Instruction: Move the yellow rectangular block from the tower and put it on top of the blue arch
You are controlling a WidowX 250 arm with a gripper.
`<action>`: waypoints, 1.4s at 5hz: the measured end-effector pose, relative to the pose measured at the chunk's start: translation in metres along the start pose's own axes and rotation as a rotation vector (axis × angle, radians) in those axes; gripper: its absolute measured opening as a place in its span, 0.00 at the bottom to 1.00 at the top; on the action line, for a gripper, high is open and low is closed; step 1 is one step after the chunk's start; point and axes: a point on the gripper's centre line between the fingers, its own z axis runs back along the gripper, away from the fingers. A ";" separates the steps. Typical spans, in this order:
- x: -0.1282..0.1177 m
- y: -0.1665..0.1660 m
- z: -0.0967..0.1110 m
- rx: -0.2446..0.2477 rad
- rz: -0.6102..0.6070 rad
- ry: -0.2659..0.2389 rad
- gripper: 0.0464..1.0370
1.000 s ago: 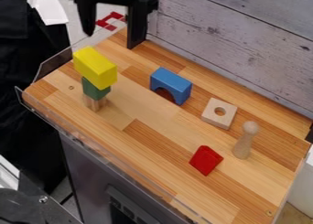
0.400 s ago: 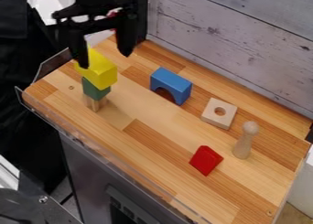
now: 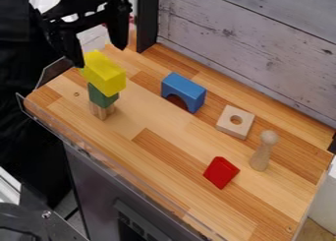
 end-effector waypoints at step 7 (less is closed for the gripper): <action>0.018 -0.016 -0.033 0.031 -0.131 0.140 0.55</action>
